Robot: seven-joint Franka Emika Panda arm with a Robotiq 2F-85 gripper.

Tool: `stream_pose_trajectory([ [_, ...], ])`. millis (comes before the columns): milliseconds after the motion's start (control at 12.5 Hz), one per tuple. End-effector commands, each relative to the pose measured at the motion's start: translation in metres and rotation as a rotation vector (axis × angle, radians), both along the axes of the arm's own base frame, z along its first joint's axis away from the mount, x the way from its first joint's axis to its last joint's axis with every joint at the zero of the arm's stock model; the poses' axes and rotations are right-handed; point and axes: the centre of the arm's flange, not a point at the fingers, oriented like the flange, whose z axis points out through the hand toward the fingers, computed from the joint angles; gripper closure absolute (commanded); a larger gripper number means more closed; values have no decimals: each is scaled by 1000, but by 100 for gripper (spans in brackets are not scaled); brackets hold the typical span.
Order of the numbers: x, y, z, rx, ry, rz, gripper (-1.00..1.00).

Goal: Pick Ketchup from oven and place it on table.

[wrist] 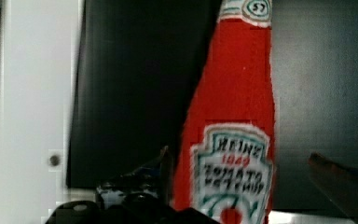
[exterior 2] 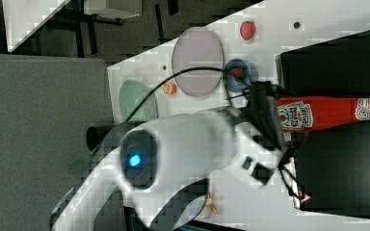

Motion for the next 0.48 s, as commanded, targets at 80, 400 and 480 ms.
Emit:
stream_pose_trajectory([
  [80, -1, -3, -1, 12, -33, -49, -100],
  [400, 1, -7, -27, 40, -21, -86, -100],
  [480, 2, -8, -30, 38, -17, -87, -100],
])
